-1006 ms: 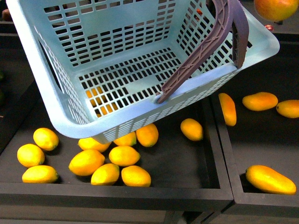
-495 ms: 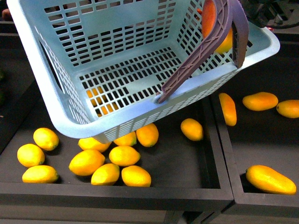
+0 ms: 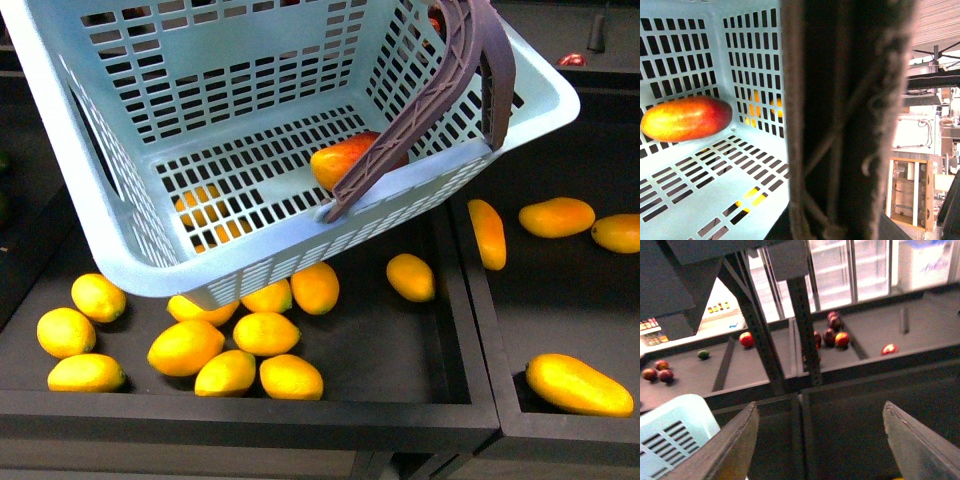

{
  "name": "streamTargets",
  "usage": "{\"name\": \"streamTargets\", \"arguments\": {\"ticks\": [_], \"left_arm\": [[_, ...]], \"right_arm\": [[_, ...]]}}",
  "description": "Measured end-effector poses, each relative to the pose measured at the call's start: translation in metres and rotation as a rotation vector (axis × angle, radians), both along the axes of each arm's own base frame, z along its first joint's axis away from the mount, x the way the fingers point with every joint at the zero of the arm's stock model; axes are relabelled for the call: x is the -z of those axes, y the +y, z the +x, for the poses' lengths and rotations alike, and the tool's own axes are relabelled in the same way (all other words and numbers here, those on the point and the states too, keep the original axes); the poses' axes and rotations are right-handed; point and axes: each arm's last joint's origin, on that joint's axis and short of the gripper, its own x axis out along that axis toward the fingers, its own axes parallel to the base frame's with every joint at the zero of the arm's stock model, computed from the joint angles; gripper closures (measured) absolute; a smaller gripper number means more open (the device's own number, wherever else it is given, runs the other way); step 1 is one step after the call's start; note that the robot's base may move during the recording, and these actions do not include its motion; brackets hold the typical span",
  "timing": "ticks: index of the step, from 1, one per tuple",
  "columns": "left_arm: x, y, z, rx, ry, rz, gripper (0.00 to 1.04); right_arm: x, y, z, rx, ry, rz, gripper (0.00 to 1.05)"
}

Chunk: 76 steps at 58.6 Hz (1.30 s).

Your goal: Pick mango and avocado into basket

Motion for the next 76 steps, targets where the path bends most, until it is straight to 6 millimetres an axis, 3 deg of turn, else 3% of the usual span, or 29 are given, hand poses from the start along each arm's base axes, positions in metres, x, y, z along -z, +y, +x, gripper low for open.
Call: {"name": "streamTargets", "arguments": {"ticks": [10,23,42,62,76], "left_arm": [[0.0,-0.004,-0.002,0.025,0.004,-0.008,0.99],[0.0,-0.003,-0.001,0.01,0.0,-0.001,0.99],[0.0,-0.003,-0.001,0.013,-0.002,0.001,0.99],[0.0,-0.003,-0.001,0.015,-0.001,0.001,0.99],[0.0,-0.002,-0.001,0.013,-0.003,0.003,0.99]], "right_arm": [[0.025,-0.005,-0.044,-0.03,0.04,-0.096,0.69],[0.037,-0.007,-0.089,-0.02,0.041,-0.119,1.03],[0.05,-0.008,-0.144,-0.02,0.041,-0.119,1.02],[0.066,-0.008,-0.176,-0.021,0.051,-0.119,1.02],[0.064,-0.008,-0.192,-0.021,0.044,-0.12,1.02]]}}
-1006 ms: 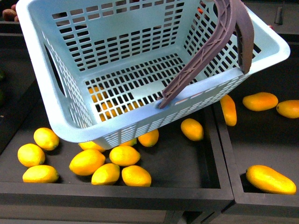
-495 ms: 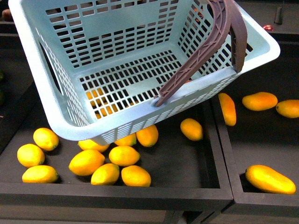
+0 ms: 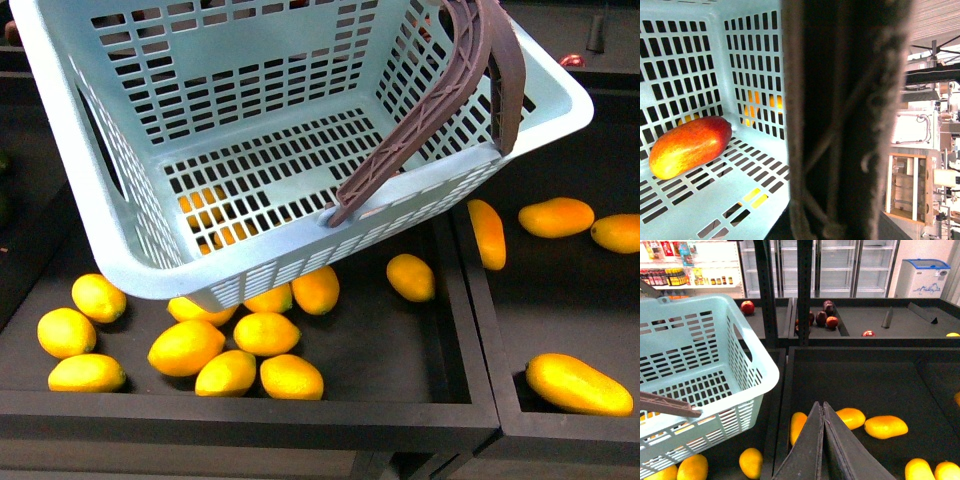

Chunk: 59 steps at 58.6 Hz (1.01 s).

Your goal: Pick mango and avocado into basket

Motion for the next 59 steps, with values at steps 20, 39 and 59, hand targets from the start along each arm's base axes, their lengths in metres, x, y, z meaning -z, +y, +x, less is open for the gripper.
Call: {"name": "streamTargets", "arguments": {"ticks": [20,39,59], "left_arm": [[0.0,0.0,0.0,0.002,0.001,-0.002,0.99],[0.0,0.0,0.0,0.001,0.001,-0.001,0.99],[0.0,0.0,0.0,0.001,0.001,-0.001,0.99]], "right_arm": [[-0.004,0.0,-0.016,0.0,-0.013,0.0,1.02],[-0.006,0.0,-0.027,0.0,-0.022,0.0,1.02],[-0.006,0.0,-0.038,0.0,-0.024,-0.001,1.02]]}}
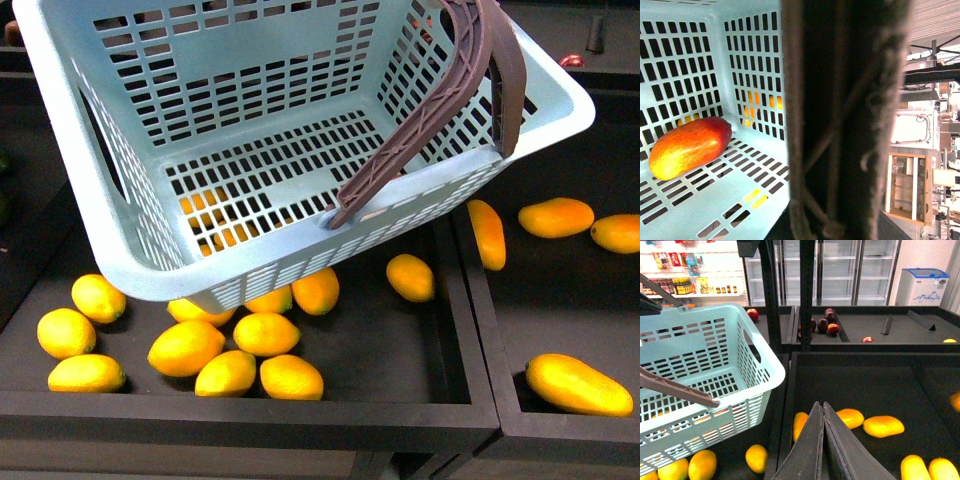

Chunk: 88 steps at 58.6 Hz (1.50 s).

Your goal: Pick mango and avocado into basket

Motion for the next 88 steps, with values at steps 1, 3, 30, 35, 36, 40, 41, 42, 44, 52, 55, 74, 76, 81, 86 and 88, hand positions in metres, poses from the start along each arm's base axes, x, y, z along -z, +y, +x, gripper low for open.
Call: {"name": "streamTargets", "arguments": {"ticks": [1,3,30,35,36,40,41,42,44,52,55,74,76,81,86,88], "left_arm": [[0.0,0.0,0.0,0.0,0.0,0.0,0.99],[0.0,0.0,0.0,0.0,0.0,0.0,0.99],[0.0,0.0,0.0,0.001,-0.001,0.0,0.99],[0.0,0.0,0.0,0.001,0.0,-0.001,0.99],[-0.001,0.0,0.0,0.001,0.0,-0.002,0.99],[0.0,0.0,0.0,0.0,-0.002,0.0,0.99],[0.0,0.0,0.0,-0.001,-0.002,0.001,0.99],[0.0,0.0,0.0,-0.001,-0.002,0.001,0.99],[0.0,0.0,0.0,-0.001,-0.002,0.001,0.99],[-0.001,0.0,0.0,0.0,-0.001,0.0,0.99],[-0.001,0.0,0.0,0.0,-0.001,0.0,0.99],[-0.001,-0.005,-0.003,0.028,0.01,-0.019,0.99],[-0.001,-0.005,-0.003,0.025,0.009,-0.018,0.99],[-0.001,-0.005,-0.002,0.014,0.005,-0.01,0.99],[-0.001,-0.003,-0.002,0.006,0.001,-0.004,0.99],[0.0,-0.002,-0.001,0.002,0.002,-0.004,0.99]], "right_arm": [[0.0,0.0,-0.001,0.0,0.0,0.0,1.02],[0.0,0.0,-0.001,0.0,0.0,0.0,1.02],[0.003,0.0,-0.014,-0.003,0.006,-0.002,1.02],[0.003,0.0,-0.014,-0.003,0.006,-0.002,0.83],[0.003,0.0,-0.014,-0.003,0.006,-0.002,0.81],[0.003,0.0,-0.014,-0.003,0.006,-0.002,0.69],[0.003,0.0,-0.014,-0.003,0.006,-0.002,0.65],[0.003,0.0,-0.014,-0.003,0.006,-0.002,0.64],[0.003,0.0,-0.014,-0.003,0.006,-0.002,0.57],[0.003,0.0,-0.014,-0.003,0.006,-0.002,0.27],[0.003,0.0,-0.014,-0.003,0.006,-0.002,0.18],[0.003,0.0,-0.014,0.0,0.008,-0.001,0.08],[0.003,0.0,-0.014,0.001,0.008,-0.001,0.08],[0.003,0.0,-0.014,0.0,0.008,-0.001,0.08],[0.003,0.0,-0.014,0.0,0.009,-0.001,0.08],[0.004,0.0,-0.014,0.0,0.011,-0.001,0.08]]}}
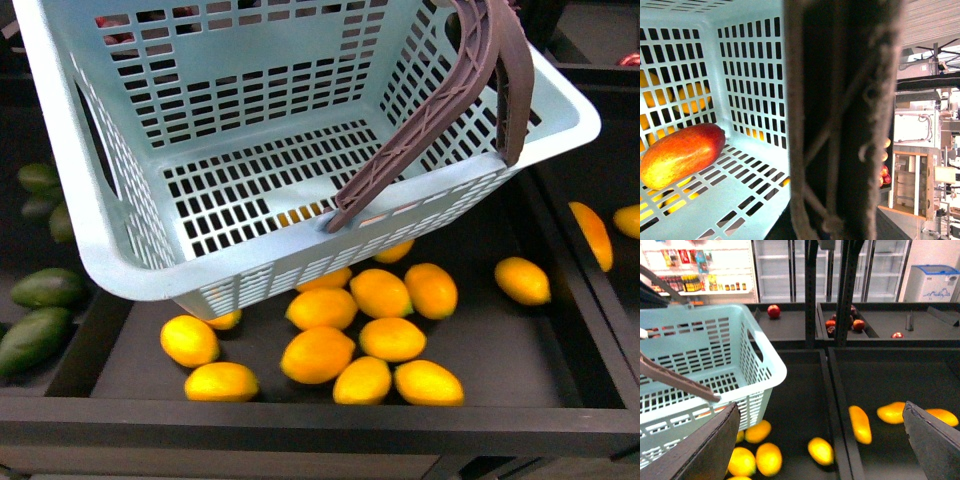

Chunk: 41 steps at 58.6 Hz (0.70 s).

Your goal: Pick mango and avocado into basket

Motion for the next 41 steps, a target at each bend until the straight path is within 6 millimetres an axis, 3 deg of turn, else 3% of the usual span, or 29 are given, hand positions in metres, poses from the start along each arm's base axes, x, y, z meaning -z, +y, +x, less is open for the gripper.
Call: {"name": "streamTargets", "arguments": {"ticks": [41], "left_arm": [[-0.0007,0.0021,0.0004,-0.004,-0.002,0.001,0.99]], "right_arm": [[-0.0002,0.0,0.0,-0.002,-0.002,0.0,0.08]]}}
